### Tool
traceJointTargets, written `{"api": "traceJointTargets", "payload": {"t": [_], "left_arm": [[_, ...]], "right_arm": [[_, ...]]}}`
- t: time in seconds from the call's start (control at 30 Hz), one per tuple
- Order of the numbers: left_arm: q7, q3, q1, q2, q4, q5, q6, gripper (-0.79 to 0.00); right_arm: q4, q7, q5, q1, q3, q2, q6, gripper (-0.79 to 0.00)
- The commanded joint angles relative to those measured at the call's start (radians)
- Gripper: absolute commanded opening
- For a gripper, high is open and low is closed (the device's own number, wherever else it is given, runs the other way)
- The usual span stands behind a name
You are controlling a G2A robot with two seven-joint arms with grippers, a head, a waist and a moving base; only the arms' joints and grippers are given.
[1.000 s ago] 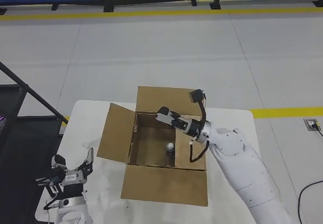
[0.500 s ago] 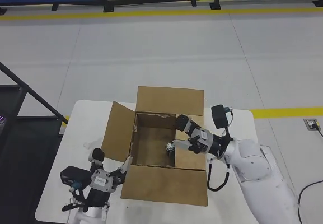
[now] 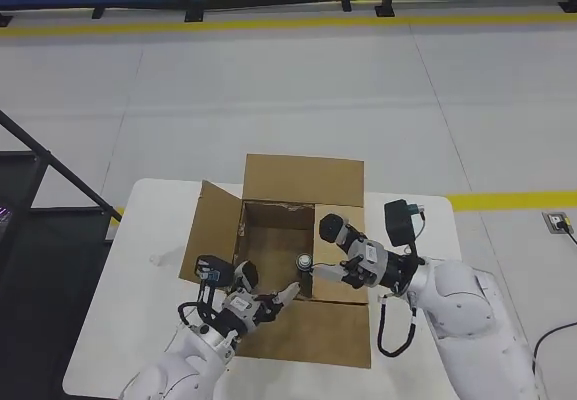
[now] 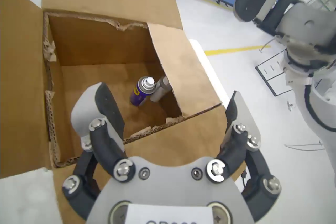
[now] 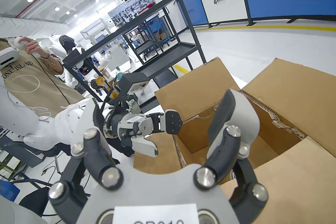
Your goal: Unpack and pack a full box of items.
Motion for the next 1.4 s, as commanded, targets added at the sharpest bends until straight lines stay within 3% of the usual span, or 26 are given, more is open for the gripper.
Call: {"api": "traceJointTargets", "payload": {"t": [0.0, 0.1, 0.2, 0.37, 0.53, 0.73, 0.97, 1.37], "left_arm": [[-0.003, 0.0, 0.0, 0.0, 0.0, -0.001, 0.0, 0.0], [-0.015, 0.001, 0.005, -0.002, 0.01, -0.05, 0.008, 0.0], [-0.049, 0.004, -0.035, -0.009, 0.045, -0.159, 0.051, 0.0], [-0.249, -0.01, -0.156, -0.019, 0.152, -0.47, 0.095, 0.0], [-0.418, -0.011, -0.249, -0.019, 0.245, -0.597, 0.141, 0.0], [-0.517, 0.029, -0.338, -0.026, 0.359, -0.708, 0.13, 0.0], [-0.52, 0.114, -0.423, -0.043, 0.476, -0.756, 0.122, 0.0], [-0.467, 0.182, -0.467, -0.061, 0.551, -0.822, 0.094, 0.0]], "right_arm": [[-0.001, -0.005, -0.001, -0.003, 0.001, 0.0, 0.004, 0.0], [-0.021, -0.037, -0.021, -0.017, 0.003, 0.002, 0.018, 0.0], [-0.03, -0.072, -0.056, -0.016, 0.014, 0.006, 0.025, 0.0], [-0.054, -0.115, -0.126, -0.03, 0.045, 0.014, 0.09, 0.0], [-0.085, -0.13, -0.13, -0.073, 0.096, 0.028, 0.099, 0.0], [-0.097, -0.134, -0.115, -0.106, 0.121, 0.04, 0.096, 0.0], [-0.111, -0.138, -0.106, -0.132, 0.134, 0.052, 0.094, 0.0], [-0.101, -0.162, -0.101, -0.146, 0.131, 0.068, 0.089, 0.0]]}}
